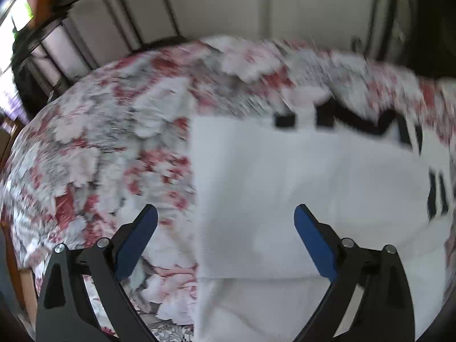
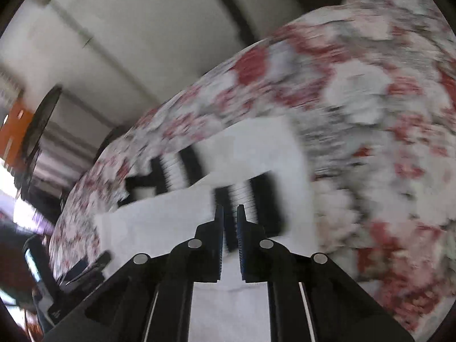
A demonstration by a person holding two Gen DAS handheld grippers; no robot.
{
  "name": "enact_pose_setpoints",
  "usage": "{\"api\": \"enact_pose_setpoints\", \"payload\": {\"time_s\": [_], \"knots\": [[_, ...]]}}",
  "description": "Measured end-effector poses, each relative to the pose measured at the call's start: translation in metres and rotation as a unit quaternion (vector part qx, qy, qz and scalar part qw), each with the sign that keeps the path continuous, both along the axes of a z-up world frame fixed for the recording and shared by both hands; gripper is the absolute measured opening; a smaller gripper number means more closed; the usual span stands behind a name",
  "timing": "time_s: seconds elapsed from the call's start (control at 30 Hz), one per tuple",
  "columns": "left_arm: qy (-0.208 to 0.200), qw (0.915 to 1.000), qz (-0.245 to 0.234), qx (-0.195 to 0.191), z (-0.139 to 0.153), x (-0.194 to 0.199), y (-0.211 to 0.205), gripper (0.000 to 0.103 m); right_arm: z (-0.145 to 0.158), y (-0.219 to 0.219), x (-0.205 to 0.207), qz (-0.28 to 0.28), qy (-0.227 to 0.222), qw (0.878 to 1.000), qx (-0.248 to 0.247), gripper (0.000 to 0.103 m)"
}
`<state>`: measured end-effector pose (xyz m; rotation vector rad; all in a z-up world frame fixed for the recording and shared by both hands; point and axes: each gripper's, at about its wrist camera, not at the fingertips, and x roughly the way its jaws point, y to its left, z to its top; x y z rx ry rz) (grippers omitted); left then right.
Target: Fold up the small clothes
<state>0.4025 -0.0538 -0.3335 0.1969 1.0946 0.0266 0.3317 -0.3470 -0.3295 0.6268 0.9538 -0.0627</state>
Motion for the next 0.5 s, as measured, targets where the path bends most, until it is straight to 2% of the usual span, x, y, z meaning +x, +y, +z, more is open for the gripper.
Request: {"api": "enact_pose_setpoints", "payload": {"time_s": [0.07,0.1,0.17,0.2,0.3,0.37,0.4,0.5], "knots": [[0.033,0.9990,-0.001,0.030,-0.023,-0.001,-0.002,0.096,-0.017,0.012,0.014,0.033,0.031,0.999,-0.003,0.012],[0.041,0.9988,0.004,0.025,-0.031,-0.002,0.000,0.098,-0.033,0.016,0.021,0.047,0.067,0.997,-0.013,0.009],[0.053,0.9984,0.019,-0.003,-0.031,0.002,0.010,0.099,-0.044,0.011,0.020,0.035,0.074,0.997,-0.010,0.000],[0.055,0.9981,0.024,-0.013,-0.026,0.004,0.012,0.098,-0.040,0.008,0.020,0.028,0.077,0.997,-0.005,0.000],[0.004,0.9987,0.019,-0.046,0.005,0.004,0.016,0.097,-0.007,0.009,0.016,0.029,0.033,0.998,-0.041,0.012],[-0.005,0.9987,0.007,-0.051,0.012,0.004,0.013,0.097,0.007,0.020,0.016,0.056,-0.003,0.997,-0.060,0.025],[0.007,0.9990,0.002,-0.044,0.006,0.005,0.010,0.098,0.007,0.026,0.017,0.072,-0.005,0.995,-0.063,0.035],[0.074,0.9971,0.009,-0.013,-0.033,0.004,0.008,0.099,-0.015,0.046,0.025,0.108,0.041,0.990,-0.076,0.039]]}}
